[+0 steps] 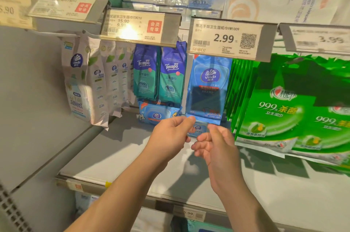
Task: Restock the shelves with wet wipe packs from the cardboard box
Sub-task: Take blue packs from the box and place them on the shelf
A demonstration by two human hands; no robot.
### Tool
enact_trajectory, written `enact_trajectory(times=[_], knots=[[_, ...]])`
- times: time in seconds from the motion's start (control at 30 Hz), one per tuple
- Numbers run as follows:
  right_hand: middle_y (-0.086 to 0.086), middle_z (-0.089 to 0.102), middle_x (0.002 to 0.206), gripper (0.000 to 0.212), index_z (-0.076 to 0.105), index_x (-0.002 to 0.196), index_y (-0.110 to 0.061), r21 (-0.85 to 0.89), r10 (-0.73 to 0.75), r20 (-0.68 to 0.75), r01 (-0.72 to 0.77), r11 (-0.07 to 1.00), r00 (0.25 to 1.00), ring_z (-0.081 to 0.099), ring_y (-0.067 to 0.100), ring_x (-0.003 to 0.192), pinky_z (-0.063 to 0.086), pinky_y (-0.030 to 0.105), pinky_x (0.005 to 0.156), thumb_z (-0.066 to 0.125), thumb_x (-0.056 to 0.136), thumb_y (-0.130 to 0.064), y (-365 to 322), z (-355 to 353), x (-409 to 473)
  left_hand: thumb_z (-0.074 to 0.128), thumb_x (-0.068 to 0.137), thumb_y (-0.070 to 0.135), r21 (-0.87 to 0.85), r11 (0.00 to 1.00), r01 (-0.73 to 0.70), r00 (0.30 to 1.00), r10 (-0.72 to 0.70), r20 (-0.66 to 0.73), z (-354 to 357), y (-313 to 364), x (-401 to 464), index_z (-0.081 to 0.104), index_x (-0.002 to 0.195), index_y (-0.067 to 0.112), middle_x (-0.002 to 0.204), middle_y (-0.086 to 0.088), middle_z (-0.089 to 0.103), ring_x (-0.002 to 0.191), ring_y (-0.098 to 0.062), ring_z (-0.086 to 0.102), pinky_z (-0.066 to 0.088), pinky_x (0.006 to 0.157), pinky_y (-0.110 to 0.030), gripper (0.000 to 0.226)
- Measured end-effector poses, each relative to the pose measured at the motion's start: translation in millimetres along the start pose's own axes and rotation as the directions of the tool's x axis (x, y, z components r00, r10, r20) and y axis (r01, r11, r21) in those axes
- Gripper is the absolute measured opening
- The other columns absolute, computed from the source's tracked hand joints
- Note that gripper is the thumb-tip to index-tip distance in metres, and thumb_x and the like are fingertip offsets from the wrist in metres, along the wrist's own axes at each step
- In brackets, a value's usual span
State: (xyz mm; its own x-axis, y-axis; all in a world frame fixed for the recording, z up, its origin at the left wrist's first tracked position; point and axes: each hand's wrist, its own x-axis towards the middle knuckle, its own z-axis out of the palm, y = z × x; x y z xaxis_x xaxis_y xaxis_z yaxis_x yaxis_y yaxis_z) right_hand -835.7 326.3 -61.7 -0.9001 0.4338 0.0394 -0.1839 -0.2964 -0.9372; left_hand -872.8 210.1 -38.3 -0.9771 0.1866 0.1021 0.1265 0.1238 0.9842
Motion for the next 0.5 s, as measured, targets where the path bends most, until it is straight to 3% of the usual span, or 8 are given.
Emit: enact_trajectory(times=[0.27,0.4,0.5], knots=[[0.014,0.061,0.07,0.008,0.061,0.1,-0.009,-0.037,0.071,0.05,-0.069,0.997,0.996,0.06,0.029,0.056,0.046,0.034,0.051,0.056,0.103,-0.014,21,-14,-14,0.059,0.093,0.044,0.035,0.996,0.082,0.995,-0.08,-0.056,-10,-19,-30,0.072,0.096,0.026,0.095,0.005,0.074,0.075,-0.009,0.066,0.049,0.071,-0.026,0.022],[0.015,0.069,0.075,0.01,0.066,0.101,-0.009,-0.131,0.114,0.126,-0.097,0.987,0.985,0.065,0.034,0.063,0.049,0.038,0.055,0.058,0.101,-0.016,35,-14,-25,0.06,0.091,0.043,0.08,0.989,0.124,0.986,-0.114,-0.124,-23,-32,-52,0.072,0.098,0.03,0.093,0.009,0.074,0.08,-0.01,0.067,0.051,0.074,-0.029,0.018],[0.019,0.073,0.085,0.016,0.068,0.106,-0.012,-0.187,0.139,0.237,-0.095,0.978,0.961,0.07,0.038,0.068,0.054,0.041,0.06,0.053,0.105,-0.017,43,-5,-39,0.056,0.077,0.061,0.183,0.967,0.176,0.966,-0.134,-0.223,-38,-47,-74,0.07,0.108,0.039,0.095,0.017,0.073,0.09,-0.007,0.069,0.055,0.085,-0.034,0.04]])
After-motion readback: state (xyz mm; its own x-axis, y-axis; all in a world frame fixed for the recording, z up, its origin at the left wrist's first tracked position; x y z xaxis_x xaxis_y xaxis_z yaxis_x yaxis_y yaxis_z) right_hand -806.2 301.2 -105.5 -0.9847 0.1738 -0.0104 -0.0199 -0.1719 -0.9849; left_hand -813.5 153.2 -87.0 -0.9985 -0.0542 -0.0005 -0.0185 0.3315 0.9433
